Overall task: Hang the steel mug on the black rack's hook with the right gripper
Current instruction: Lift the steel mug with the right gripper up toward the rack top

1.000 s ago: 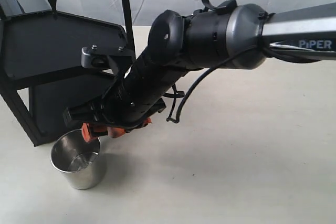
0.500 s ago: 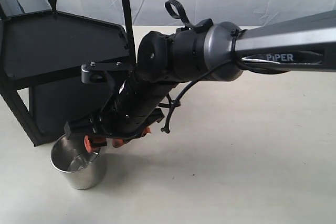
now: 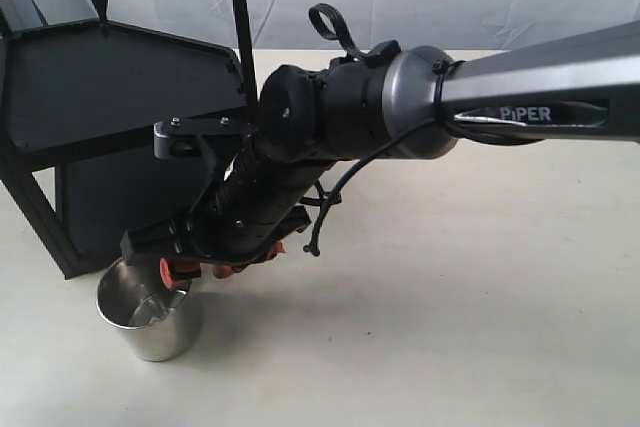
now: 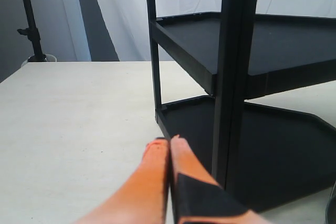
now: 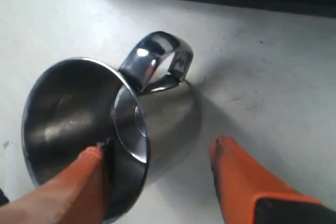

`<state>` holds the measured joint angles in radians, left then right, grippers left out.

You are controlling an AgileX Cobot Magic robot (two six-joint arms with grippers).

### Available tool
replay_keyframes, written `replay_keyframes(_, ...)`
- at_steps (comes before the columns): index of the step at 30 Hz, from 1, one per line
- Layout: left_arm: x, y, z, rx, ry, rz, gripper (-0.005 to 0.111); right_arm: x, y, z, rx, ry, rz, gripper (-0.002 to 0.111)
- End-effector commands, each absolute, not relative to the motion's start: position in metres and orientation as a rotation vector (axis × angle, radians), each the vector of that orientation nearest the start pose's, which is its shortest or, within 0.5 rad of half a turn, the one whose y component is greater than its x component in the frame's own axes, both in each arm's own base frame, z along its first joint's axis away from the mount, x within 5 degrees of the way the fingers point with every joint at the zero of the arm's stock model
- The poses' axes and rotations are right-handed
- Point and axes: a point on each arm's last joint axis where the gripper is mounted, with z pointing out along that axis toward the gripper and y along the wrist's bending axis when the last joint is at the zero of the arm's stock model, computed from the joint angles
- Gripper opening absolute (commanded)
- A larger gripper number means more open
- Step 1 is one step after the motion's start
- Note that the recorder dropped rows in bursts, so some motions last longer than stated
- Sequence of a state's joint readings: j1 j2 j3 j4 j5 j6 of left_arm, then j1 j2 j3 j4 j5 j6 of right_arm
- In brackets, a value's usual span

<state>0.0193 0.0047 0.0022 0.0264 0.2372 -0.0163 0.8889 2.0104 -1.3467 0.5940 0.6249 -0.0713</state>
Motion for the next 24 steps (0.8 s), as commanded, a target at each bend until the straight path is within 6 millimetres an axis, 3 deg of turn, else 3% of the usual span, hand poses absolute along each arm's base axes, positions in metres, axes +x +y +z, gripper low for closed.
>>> replay_keyframes(1,0.056,0.002,0.192,-0.012,1.714,0.026,0.002,0.238,0.343,0.155,-0.767,2.822,0.77,0.054)
replay_keyframes(4,0.056,0.002,0.192,-0.012,1.714,0.026,0.002,0.237,0.342,0.15,-0.761,2.847,0.763,0.052)
replay_keyframes(6,0.056,0.002,0.192,-0.012,1.714,0.026,0.002,0.237,0.343,0.15,-0.756,2.856,0.771,0.037)
replay_keyframes(7,0.056,0.002,0.192,-0.012,1.714,0.026,0.002,0.236,0.343,0.15,-0.753,2.865,0.778,0.02)
replay_keyframes(9,0.056,0.002,0.192,-0.012,1.714,0.026,0.002,0.235,0.342,0.15,-0.753,2.878,0.785,-0.001)
replay_keyframes(11,0.056,0.002,0.192,-0.012,1.714,0.026,0.002,0.233,0.342,0.15,-0.77,2.896,0.783,-0.001)
replay_keyframes(13,0.056,0.002,0.192,-0.012,1.714,0.026,0.002,0.228,0.34,0.156,-0.906,2.873,0.792,-0.001)
replay_keyframes(15,0.056,0.002,0.192,-0.012,1.714,0.026,0.002,0.223,0.338,0.174,-1.025,2.799,0.837,-0.001)
replay_keyframes(18,0.056,0.002,0.192,-0.012,1.714,0.026,0.002,0.215,0.336,0.227,-1.253,2.477,1.014,-0.001)
replay_keyframes(24,0.056,0.002,0.192,-0.012,1.714,0.026,0.002,0.216,0.321,0.294,-1.314,2.031,1.214,-0.001)
